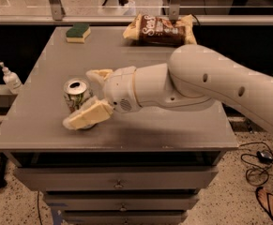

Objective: Pick 7up can

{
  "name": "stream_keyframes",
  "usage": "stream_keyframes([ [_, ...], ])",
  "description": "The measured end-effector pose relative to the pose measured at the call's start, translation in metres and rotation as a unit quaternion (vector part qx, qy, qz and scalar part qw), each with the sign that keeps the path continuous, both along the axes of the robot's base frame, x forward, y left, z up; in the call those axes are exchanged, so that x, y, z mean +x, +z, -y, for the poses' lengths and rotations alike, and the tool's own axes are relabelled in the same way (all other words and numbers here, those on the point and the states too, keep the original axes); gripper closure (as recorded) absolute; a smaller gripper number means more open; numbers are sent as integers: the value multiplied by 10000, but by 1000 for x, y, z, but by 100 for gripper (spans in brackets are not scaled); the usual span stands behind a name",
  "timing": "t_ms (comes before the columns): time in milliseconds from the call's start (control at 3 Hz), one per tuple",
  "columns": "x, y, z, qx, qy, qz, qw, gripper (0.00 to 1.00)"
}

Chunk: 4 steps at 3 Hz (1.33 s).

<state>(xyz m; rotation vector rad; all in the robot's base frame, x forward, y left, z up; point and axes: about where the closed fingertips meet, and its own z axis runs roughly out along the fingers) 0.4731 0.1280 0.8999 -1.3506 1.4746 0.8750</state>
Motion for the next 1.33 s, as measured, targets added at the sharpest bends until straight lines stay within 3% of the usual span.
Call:
stream_keyframes([
  [333,-4,-2,-22,156,97,-122,9998,41],
  [667,-4,-6,-27,196,99,-212,9995,64],
  [1000,11,4,-15,327,9,-161,9993,87],
  [1333,40,29,11,611,-166,-59,9980,100],
])
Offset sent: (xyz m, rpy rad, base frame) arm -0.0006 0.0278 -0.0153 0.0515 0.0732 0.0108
